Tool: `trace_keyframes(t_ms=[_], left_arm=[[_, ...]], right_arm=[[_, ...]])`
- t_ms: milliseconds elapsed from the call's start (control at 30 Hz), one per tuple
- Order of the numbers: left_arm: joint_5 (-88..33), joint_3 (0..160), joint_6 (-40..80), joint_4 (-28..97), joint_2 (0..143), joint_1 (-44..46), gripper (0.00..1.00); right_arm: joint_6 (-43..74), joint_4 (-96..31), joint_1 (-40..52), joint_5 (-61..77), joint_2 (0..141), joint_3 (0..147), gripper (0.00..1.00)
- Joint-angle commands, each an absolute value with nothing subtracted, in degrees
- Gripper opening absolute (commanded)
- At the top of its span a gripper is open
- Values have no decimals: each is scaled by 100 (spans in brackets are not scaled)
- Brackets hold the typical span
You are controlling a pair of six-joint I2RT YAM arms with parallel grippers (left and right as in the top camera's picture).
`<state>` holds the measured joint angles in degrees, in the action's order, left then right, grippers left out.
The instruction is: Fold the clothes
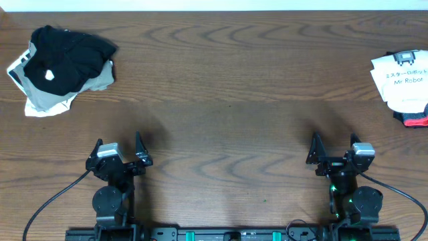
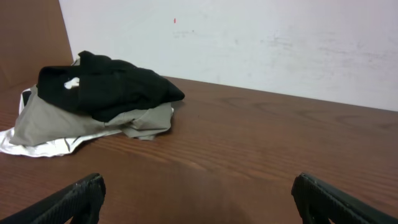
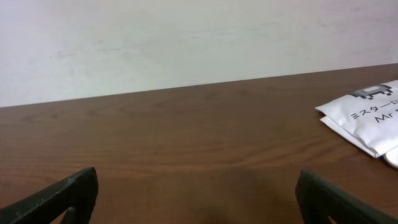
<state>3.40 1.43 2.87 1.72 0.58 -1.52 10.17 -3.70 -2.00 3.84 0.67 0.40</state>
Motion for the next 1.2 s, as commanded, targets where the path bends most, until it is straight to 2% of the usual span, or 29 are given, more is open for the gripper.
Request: trace_keyframes(t_ms=[0, 167, 333, 567, 767, 833, 933, 1067, 1167], left_arm=[[429, 23, 215, 381, 23, -191, 98], [427, 23, 215, 381, 23, -191, 98], [427, 23, 215, 381, 23, -191, 98], [427, 23, 215, 381, 23, -191, 98], [427, 23, 215, 381, 23, -191, 98], [427, 23, 215, 381, 23, -191, 98], [427, 23, 215, 381, 23, -191, 98], [427, 23, 215, 381, 23, -191, 98], [429, 23, 215, 381, 23, -191, 98]], right_arm=[[956, -405, -176, 322, 30, 32, 99], [1234, -47, -174, 478, 30, 32, 99], [3570, 261, -174, 2296, 30, 32, 99], [6112, 386, -174, 2971, 30, 32, 99], [5824, 2799, -176, 3809, 30, 91, 99], [5815, 2917, -183, 3717, 34, 336, 99], [5290, 2165, -196, 3612, 117, 947, 99], [3859, -36, -196, 3024, 648, 2290, 99], [3151, -1234, -196, 2228, 1334, 3286, 99]])
